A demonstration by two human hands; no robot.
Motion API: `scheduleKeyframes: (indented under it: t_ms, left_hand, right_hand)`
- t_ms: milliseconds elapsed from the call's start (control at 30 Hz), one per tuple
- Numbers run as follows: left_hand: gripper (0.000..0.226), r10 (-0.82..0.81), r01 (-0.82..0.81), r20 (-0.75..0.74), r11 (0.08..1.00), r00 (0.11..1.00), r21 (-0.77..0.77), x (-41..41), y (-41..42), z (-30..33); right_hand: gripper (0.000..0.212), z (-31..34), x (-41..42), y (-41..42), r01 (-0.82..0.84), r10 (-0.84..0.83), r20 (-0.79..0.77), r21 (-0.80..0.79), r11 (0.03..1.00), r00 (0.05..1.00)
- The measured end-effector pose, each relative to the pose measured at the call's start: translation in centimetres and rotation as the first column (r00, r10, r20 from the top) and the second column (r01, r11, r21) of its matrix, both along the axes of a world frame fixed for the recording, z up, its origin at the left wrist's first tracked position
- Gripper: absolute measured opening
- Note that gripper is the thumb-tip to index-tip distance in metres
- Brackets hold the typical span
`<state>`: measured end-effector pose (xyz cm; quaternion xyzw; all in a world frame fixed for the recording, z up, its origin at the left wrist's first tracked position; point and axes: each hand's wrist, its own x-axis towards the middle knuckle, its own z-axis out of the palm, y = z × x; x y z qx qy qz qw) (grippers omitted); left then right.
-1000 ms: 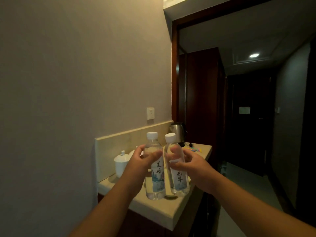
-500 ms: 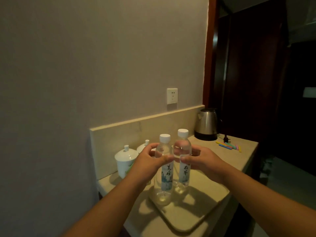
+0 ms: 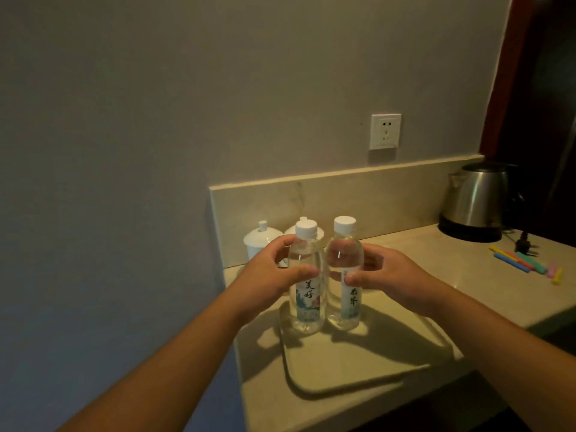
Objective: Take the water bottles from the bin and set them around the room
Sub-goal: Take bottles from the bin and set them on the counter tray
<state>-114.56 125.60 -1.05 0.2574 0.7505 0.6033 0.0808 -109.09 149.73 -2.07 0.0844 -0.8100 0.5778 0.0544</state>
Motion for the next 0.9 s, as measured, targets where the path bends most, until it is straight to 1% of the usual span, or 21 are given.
scheduleKeyframes:
  t_ms: [100, 233, 333, 467, 567, 700, 767, 800, 833, 867, 900]
  left_hand:
    - [0.056, 0.015, -0.016, 0.029, 1.000, 0.999, 0.026, 0.4, 0.1, -0.1]
    - [0.060, 0.078, -0.078, -0.007, 0.997, 0.997, 0.014, 1.2, 1.1, -0.1]
    - [0.060, 0.143, -0.144, -0.062, 0.989, 0.988, -0.012, 1.8, 2.2, -0.1]
    - [0.061, 0.159, -0.159, -0.054, 0.987, 0.986, 0.009, 2.2, 2.9, -0.2]
    - [0.060, 0.172, -0.174, -0.077, 0.984, 0.982, -0.024, 2.4, 3.1, -0.2]
    - [0.063, 0.195, -0.201, -0.091, 0.977, 0.977, -0.070, 2.8, 3.2, 0.0]
    - [0.071, 0.192, -0.197, -0.082, 0.978, 0.978, -0.067, 3.1, 3.1, 0.3]
    - [0.077, 0.192, -0.196, -0.065, 0.979, 0.979, -0.058, 3.3, 3.1, 0.4]
    - [0.082, 0.199, -0.202, -0.048, 0.978, 0.979, -0.048, 3.5, 2.9, 0.5]
    - [0.086, 0.216, -0.218, -0.034, 0.975, 0.976, -0.037, 3.7, 2.7, 0.6]
    - [0.084, 0.239, -0.240, -0.022, 0.971, 0.971, -0.025, 3.9, 2.4, 0.7]
  right_hand:
    - [0.045, -0.7, -0.1, 0.3, 0.006, -0.007, -0.016, -0.028, 1.000, 1.000]
    - [0.045, -0.6, -0.2, 0.9, 0.010, -0.011, -0.014, -0.021, 1.000, 1.000]
    - [0.041, 0.3, 0.0, 1.3, -0.048, 0.048, -0.013, 0.027, 0.999, 0.999]
    - [0.045, 0.4, 0.3, 1.6, -0.058, 0.059, -0.022, 0.036, 0.998, 0.998]
    - [0.043, 0.0, 0.2, 1.6, -0.071, 0.072, -0.035, 0.025, 0.997, 0.997]
    - [0.041, -0.1, 0.2, 1.4, -0.063, 0.064, -0.038, 0.026, 0.998, 0.997]
    - [0.040, -0.2, 0.3, 1.6, -0.074, 0.075, -0.024, 0.020, 0.997, 0.997]
    - [0.047, -0.2, 0.3, 1.8, -0.087, 0.087, -0.027, 0.005, 0.996, 0.996]
    - [0.059, -0.3, 0.3, 1.9, -0.067, 0.066, -0.046, -0.020, 0.998, 0.997]
    - [0.067, -0.2, 0.4, 1.9, -0.001, -0.004, -0.076, -0.066, 0.998, 0.997]
    - [0.064, -0.1, 0.6, 1.8, 0.085, -0.101, -0.121, -0.135, 0.987, 0.987]
